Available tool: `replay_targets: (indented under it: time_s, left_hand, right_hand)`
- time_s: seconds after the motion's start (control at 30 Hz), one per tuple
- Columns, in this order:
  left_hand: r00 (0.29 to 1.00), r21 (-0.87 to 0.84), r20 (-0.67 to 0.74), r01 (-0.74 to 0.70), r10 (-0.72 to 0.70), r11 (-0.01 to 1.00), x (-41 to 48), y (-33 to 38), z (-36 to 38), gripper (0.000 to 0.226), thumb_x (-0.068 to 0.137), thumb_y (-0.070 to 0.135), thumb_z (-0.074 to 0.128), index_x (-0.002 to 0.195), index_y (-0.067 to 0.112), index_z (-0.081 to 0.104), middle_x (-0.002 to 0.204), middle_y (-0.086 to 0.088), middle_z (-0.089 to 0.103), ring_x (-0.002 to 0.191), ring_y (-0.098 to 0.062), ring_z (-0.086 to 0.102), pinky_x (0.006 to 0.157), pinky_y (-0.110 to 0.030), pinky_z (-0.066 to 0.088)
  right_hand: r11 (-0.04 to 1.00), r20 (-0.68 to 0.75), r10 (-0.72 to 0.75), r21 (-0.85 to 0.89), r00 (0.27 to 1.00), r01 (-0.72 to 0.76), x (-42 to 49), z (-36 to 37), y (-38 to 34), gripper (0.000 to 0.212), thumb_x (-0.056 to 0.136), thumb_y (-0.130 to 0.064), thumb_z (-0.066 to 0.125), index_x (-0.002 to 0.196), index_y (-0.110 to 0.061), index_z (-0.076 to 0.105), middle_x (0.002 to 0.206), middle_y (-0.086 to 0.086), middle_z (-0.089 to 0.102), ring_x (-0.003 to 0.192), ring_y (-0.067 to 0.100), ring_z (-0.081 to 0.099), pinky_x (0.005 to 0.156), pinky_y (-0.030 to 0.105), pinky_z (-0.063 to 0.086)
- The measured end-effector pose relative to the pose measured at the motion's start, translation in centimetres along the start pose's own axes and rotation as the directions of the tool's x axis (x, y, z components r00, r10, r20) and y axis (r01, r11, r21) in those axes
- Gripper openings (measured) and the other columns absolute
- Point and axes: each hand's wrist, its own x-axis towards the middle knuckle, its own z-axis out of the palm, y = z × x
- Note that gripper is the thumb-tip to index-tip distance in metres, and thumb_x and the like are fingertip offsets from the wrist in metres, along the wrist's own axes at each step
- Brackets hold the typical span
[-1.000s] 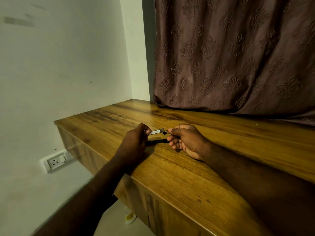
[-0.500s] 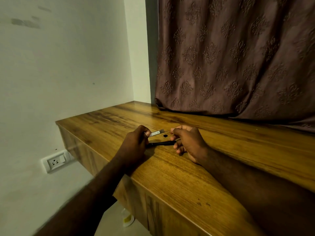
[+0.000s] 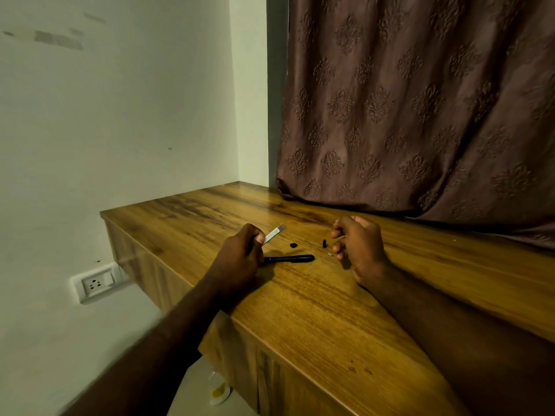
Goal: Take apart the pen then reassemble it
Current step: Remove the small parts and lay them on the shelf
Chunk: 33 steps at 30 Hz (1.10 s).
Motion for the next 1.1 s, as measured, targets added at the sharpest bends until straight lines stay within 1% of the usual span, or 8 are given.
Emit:
replay_targets:
  time_s: [0.27, 0.47, 0.63, 0.77, 0.83, 1.0, 1.07, 1.1]
  left_hand:
    - [0.999, 0.075, -0.011, -0.04, 0.041, 0.996, 0.0, -0.2, 0.3, 0.008, 0.096, 0.025, 0.046, 0.101, 0.019, 0.046, 0.077, 0.0, 0.067, 0.061, -0.008, 0.059, 0.052, -0.018, 0.042]
    - [0.999, 0.081, -0.028, -0.037, 0.04, 0.996, 0.3, -0.4, 0.4, 0.012, 0.098, 0.025, 0.041, 0.101, 0.018, 0.049, 0.078, -0.002, 0.067, 0.059, -0.005, 0.058, 0.048, -0.012, 0.042]
    - [0.995, 0.16, 0.002, -0.101, 0.102, 0.982, 0.2, -0.5, 0.5, 0.009, 0.098, 0.025, 0.043, 0.101, 0.02, 0.049, 0.078, -0.002, 0.066, 0.065, -0.012, 0.06, 0.053, -0.022, 0.045]
    - [0.991, 0.245, 0.038, -0.132, 0.127, 0.96, 0.3, -0.5, 0.6, 0.011, 0.097, 0.028, 0.045, 0.103, 0.02, 0.05, 0.08, -0.003, 0.066, 0.069, -0.016, 0.061, 0.062, -0.038, 0.053]
    - [0.991, 0.247, 0.04, -0.134, 0.128, 0.96, 0.2, -0.4, 0.6, 0.014, 0.097, 0.028, 0.046, 0.104, 0.018, 0.052, 0.082, -0.004, 0.067, 0.071, -0.016, 0.061, 0.063, -0.039, 0.053]
    - [0.991, 0.247, 0.018, -0.13, 0.13, 0.96, 0.0, -0.2, 0.5, 0.016, 0.097, 0.029, 0.045, 0.104, 0.018, 0.054, 0.083, -0.004, 0.067, 0.071, -0.015, 0.061, 0.064, -0.038, 0.053]
    - [0.992, 0.241, 0.004, -0.126, 0.129, 0.962, 0.0, -0.2, 0.5, 0.016, 0.096, 0.029, 0.046, 0.104, 0.019, 0.055, 0.082, -0.004, 0.068, 0.071, -0.015, 0.062, 0.064, -0.039, 0.053]
    - [0.991, 0.243, 0.0, -0.129, 0.133, 0.961, 0.0, -0.2, 0.5, 0.016, 0.096, 0.029, 0.046, 0.104, 0.018, 0.055, 0.082, -0.004, 0.068, 0.071, -0.015, 0.062, 0.064, -0.039, 0.053]
  right_hand:
    - [0.987, -0.045, 0.006, -0.163, 0.999, -0.013, 1.6, -2.8, 0.3, 0.018, 0.081, -0.017, 0.056, 0.063, -0.013, 0.055, 0.056, 0.009, 0.053, 0.04, 0.019, 0.041, 0.043, 0.02, 0.029]
    - [0.981, 0.037, 0.05, -0.187, 0.998, -0.043, 1.4, -2.5, 0.6, 0.015, 0.084, -0.015, 0.048, 0.07, -0.012, 0.051, 0.056, 0.004, 0.051, 0.04, 0.019, 0.041, 0.043, 0.022, 0.028]
    - [0.979, 0.106, 0.05, -0.201, 0.993, -0.028, 1.0, -2.0, 0.6, 0.015, 0.085, -0.015, 0.05, 0.071, -0.012, 0.052, 0.057, 0.006, 0.051, 0.041, 0.018, 0.043, 0.042, 0.024, 0.028]
    - [0.976, 0.14, 0.025, -0.216, 0.99, 0.006, 1.0, -1.4, 0.4, 0.018, 0.085, -0.02, 0.055, 0.07, -0.01, 0.057, 0.059, 0.012, 0.056, 0.038, 0.019, 0.042, 0.043, 0.023, 0.029]
    - [0.974, 0.146, 0.017, -0.226, 0.989, 0.016, 1.0, -1.4, 0.3, 0.018, 0.085, -0.02, 0.057, 0.073, -0.007, 0.061, 0.058, 0.014, 0.056, 0.036, 0.018, 0.041, 0.043, 0.023, 0.029]
    - [0.976, 0.035, -0.07, -0.203, 0.997, 0.076, 1.7, -2.5, 0.5, 0.01, 0.086, -0.014, 0.057, 0.081, -0.008, 0.062, 0.075, 0.013, 0.065, 0.038, 0.014, 0.045, 0.042, 0.021, 0.033]
    - [0.936, 0.029, -0.187, -0.299, 0.982, 0.187, 2.2, -3.0, 0.8, 0.008, 0.087, -0.013, 0.057, 0.081, -0.013, 0.063, 0.076, 0.007, 0.065, 0.042, 0.011, 0.049, 0.043, 0.022, 0.037]
    - [0.868, 0.069, -0.273, -0.412, 0.959, 0.277, 2.3, -3.4, 1.0, 0.008, 0.086, -0.015, 0.059, 0.081, -0.017, 0.065, 0.073, 0.001, 0.064, 0.048, 0.01, 0.053, 0.047, 0.022, 0.04]
